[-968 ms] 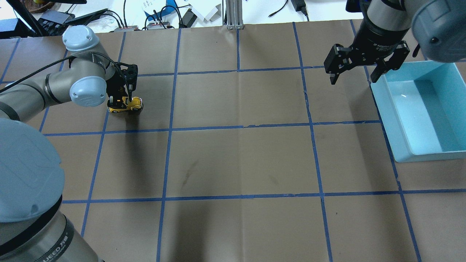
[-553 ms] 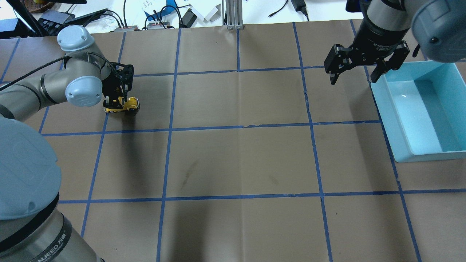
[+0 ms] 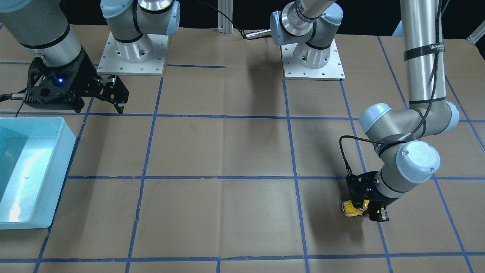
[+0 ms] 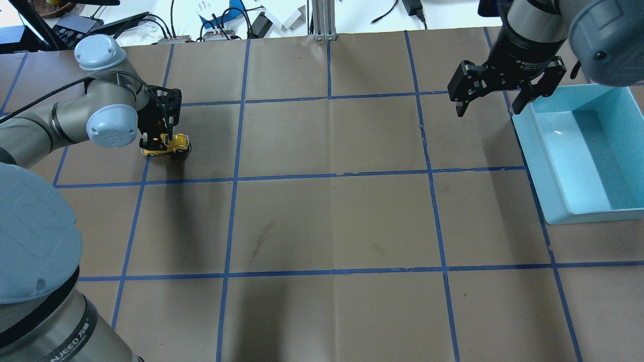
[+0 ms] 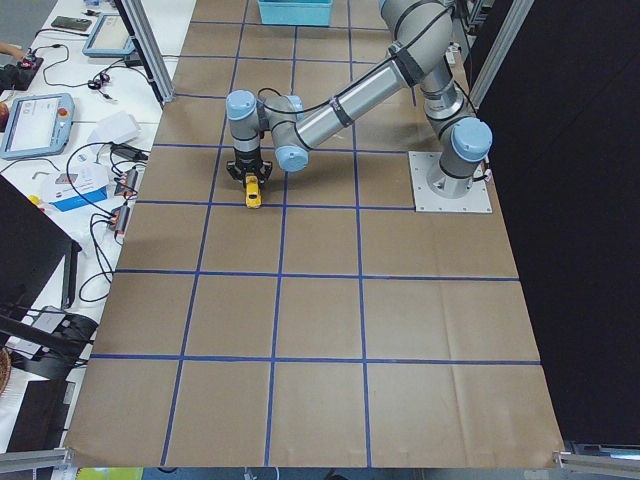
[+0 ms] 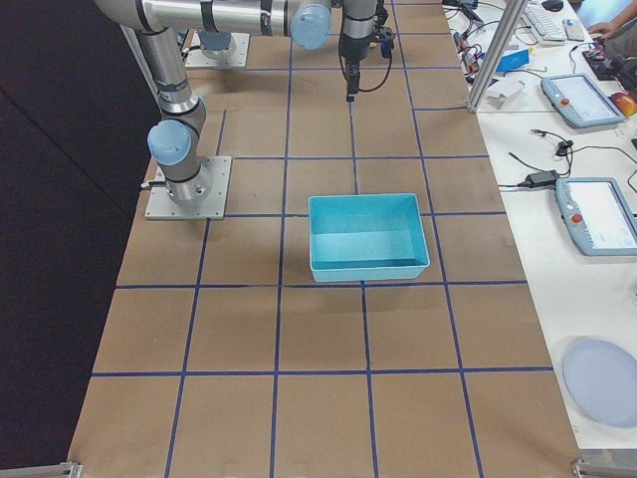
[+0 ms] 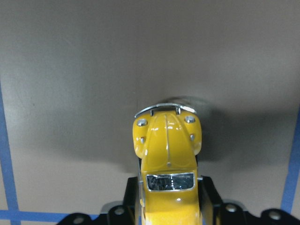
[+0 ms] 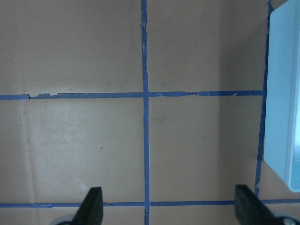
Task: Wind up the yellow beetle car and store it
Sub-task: 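Keep dragging the car backward, rear first, with the left gripper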
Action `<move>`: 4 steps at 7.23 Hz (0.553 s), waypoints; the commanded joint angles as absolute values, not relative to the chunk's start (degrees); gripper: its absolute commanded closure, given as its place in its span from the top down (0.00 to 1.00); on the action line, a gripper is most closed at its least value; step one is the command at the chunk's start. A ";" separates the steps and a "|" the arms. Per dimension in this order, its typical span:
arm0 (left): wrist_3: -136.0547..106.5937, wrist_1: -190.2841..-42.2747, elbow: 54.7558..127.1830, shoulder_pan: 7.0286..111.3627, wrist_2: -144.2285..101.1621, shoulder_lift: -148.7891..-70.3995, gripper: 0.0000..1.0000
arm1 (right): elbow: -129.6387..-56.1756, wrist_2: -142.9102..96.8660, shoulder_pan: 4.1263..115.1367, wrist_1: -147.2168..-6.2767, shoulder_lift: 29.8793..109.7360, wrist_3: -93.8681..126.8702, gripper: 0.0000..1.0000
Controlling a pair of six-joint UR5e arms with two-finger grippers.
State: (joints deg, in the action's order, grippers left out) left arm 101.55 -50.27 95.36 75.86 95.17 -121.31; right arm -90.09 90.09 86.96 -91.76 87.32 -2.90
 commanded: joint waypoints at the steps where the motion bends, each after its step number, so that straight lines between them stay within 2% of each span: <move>1: 101.51 -50.27 95.36 75.85 95.01 -121.38 0.00 | -90.09 90.09 87.01 -91.76 87.36 -2.90 1.00; 4: 102.56 -50.19 95.36 75.68 95.19 -121.55 0.00 | -90.09 90.17 87.01 -91.76 87.36 -2.90 1.00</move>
State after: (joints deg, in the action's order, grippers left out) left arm 101.87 -50.25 95.36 75.79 95.15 -121.46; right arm -90.09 90.11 87.01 -91.76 87.33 -2.90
